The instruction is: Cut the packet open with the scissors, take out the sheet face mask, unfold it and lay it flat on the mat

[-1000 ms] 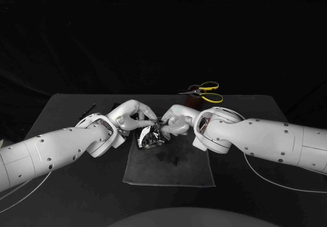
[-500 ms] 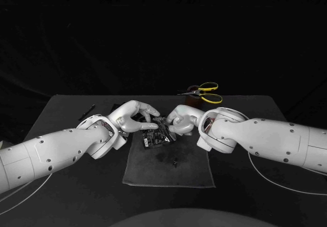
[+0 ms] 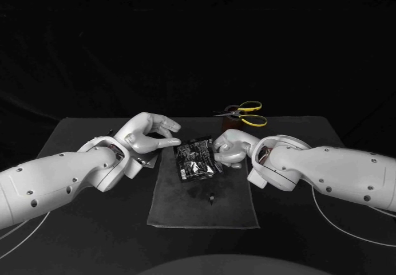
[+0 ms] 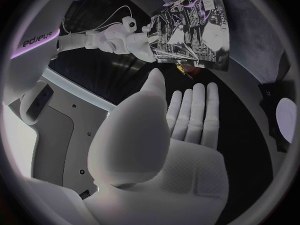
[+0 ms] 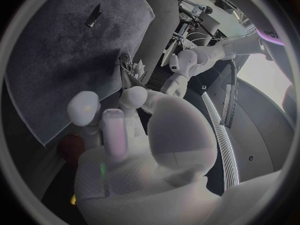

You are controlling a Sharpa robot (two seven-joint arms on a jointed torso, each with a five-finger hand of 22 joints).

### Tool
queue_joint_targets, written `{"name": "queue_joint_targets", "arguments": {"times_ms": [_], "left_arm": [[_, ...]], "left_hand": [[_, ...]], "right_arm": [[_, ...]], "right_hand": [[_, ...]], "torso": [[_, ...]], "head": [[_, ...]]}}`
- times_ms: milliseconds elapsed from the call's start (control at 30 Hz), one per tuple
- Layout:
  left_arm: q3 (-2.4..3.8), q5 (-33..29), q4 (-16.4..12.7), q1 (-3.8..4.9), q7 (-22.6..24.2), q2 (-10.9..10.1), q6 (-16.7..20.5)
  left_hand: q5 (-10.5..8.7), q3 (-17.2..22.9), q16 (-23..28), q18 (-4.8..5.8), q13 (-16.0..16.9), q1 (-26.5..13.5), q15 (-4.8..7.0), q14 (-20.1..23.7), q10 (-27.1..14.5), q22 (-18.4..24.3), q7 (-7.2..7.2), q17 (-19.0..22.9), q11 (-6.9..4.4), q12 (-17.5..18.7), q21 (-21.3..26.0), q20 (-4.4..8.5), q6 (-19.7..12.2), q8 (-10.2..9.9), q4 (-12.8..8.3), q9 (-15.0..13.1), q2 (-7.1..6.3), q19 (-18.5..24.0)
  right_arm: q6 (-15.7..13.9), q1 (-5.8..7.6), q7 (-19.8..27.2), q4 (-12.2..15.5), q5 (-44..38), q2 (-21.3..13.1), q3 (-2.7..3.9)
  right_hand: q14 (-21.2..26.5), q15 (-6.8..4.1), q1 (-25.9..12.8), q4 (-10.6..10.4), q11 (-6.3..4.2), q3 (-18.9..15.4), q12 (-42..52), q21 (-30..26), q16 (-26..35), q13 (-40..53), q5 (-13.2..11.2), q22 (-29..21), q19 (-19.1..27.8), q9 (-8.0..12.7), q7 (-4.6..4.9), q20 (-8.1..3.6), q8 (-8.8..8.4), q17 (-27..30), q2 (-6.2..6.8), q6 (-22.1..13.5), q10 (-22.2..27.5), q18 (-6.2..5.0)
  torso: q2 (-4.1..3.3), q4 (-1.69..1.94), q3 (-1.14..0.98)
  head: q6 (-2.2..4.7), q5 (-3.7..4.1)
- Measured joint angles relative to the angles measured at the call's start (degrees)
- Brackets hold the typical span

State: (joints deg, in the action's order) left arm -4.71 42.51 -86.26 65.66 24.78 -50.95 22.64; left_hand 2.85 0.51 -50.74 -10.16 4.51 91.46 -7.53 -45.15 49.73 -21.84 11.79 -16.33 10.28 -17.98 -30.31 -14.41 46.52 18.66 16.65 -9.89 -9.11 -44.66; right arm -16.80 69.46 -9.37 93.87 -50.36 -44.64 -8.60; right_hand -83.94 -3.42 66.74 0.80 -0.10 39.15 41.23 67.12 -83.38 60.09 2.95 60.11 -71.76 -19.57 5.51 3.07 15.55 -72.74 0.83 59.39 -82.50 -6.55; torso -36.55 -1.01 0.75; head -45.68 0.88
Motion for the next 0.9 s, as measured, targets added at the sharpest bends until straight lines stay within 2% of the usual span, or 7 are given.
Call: {"name": "queue_joint_targets", "arguments": {"times_ms": [67,233,333,467,567,700,900], "left_arm": [[0.06,-1.42,-1.46,0.45,-0.88,-1.17,0.37],[0.08,-3.51,-4.14,0.81,-3.18,-2.69,0.97],[0.07,-4.28,-5.46,0.89,-5.41,-3.01,1.03],[-0.05,-4.70,-6.74,0.91,-10.16,-2.41,0.59],[-0.44,-4.71,-7.10,0.85,-14.42,-0.95,-0.38],[-0.95,-4.69,-6.54,0.64,-19.50,1.50,-1.81],[-1.27,-4.89,-4.38,0.47,-25.81,5.10,-3.12]], "left_hand": [[0.00,0.61,-4.32,0.01,0.86,-0.31,1.43,-3.92,1.88,-1.14,-0.16,-1.77,-1.23,-3.00,-2.52,1.81,1.16,1.34,-0.18,-0.46,0.89,-4.10],[0.00,1.33,-11.68,0.05,3.07,-0.07,3.41,-9.59,3.93,-3.94,-1.10,-5.18,-2.86,-8.58,-7.66,4.19,2.08,3.71,-0.21,-1.22,1.42,-9.27],[0.00,1.89,-17.15,0.49,5.65,-2.69,5.36,-16.89,7.76,-6.85,-2.03,-8.69,-4.45,-14.06,-13.10,6.49,4.43,7.33,0.02,-2.78,4.33,-13.89],[0.00,1.89,-23.63,0.54,7.73,-9.52,7.21,-27.11,9.33,-9.49,-3.41,-23.45,-5.78,-17.77,-17.77,8.19,5.22,10.88,0.02,-4.51,6.12,-16.53],[0.00,1.71,-26.50,0.56,8.78,-14.63,7.69,-31.49,10.44,-13.90,-4.04,-31.85,-6.49,-19.21,-22.20,8.80,4.55,12.11,0.20,-5.23,6.32,-18.87],[0.00,1.06,-27.84,0.87,9.65,-18.52,7.86,-33.41,11.63,-17.90,-4.04,-35.82,-6.69,-20.15,-25.84,9.15,3.54,12.74,0.34,-5.64,5.85,-20.35],[0.00,0.20,-30.15,0.92,11.25,-23.22,8.28,-36.13,14.04,-24.61,-4.35,-42.45,-7.15,-22.31,-31.53,9.41,2.42,13.98,0.27,-6.35,5.02,-23.05]], "right_arm": [[-0.61,-0.11,0.00,0.56,0.67,-0.77,0.00],[-2.00,-0.24,-0.03,1.51,1.87,-1.75,-0.02],[-2.90,-0.34,-0.08,1.93,2.48,-2.02,-0.02],[-4.09,-0.42,-0.28,2.07,3.00,-2.03,-0.02],[-4.84,-0.44,-0.67,1.79,3.09,-1.72,-0.02],[-5.49,-0.45,-1.49,1.30,2.85,-1.05,-0.07],[-5.87,-0.46,-3.29,0.77,0.91,0.26,-0.13]], "right_hand": [[0.00,0.00,0.00,0.00,-0.12,0.00,0.21,0.34,-0.23,0.09,-0.09,0.25,-0.22,0.00,-0.07,-0.22,0.00,-0.20,0.00,0.07,-0.12,0.05],[-0.08,-0.09,0.00,0.00,-0.01,0.00,0.43,0.43,-0.24,0.28,-0.11,0.35,-0.29,0.00,-0.16,-0.29,0.00,-0.47,0.00,0.17,-0.41,0.07],[-0.09,-0.09,0.00,0.26,-0.01,0.25,0.43,0.43,-0.24,0.30,-0.22,0.44,-0.29,0.00,-0.17,-0.29,0.00,-0.78,0.01,0.17,-0.41,0.08],[-0.09,-0.09,-0.01,0.48,-0.13,0.47,0.65,0.43,-0.46,0.38,0.20,0.59,-0.29,0.00,-0.17,-0.29,0.00,-0.81,0.01,0.18,-0.53,0.10],[-0.08,-0.08,-0.01,0.76,-0.23,0.75,0.65,0.42,-0.46,0.39,0.78,0.59,-0.29,0.00,-0.17,-0.29,0.00,-0.85,0.01,0.18,-0.63,0.11],[-0.08,-0.08,-0.35,0.94,-0.25,1.40,0.65,0.42,-0.45,0.18,2.08,0.67,-0.50,-0.01,-0.18,-0.50,0.00,-1.13,0.30,0.18,-0.65,0.38],[0.06,-0.21,-1.45,1.90,-0.33,2.38,0.65,0.66,-0.70,0.20,6.00,1.13,-0.49,-0.02,-0.18,-0.50,0.01,-1.35,0.55,0.19,-0.73,0.41]], "torso": [[0.02,-0.01,-0.02],[0.05,0.00,-0.05],[0.09,0.00,-0.08],[0.15,0.03,-0.09],[0.19,0.08,-0.05],[0.22,0.09,0.01],[0.10,0.03,0.04]], "head": [[0.10,0.07],[0.41,0.28],[0.58,0.41],[0.62,0.51],[0.64,0.53],[0.77,0.46],[0.86,0.44]]}}
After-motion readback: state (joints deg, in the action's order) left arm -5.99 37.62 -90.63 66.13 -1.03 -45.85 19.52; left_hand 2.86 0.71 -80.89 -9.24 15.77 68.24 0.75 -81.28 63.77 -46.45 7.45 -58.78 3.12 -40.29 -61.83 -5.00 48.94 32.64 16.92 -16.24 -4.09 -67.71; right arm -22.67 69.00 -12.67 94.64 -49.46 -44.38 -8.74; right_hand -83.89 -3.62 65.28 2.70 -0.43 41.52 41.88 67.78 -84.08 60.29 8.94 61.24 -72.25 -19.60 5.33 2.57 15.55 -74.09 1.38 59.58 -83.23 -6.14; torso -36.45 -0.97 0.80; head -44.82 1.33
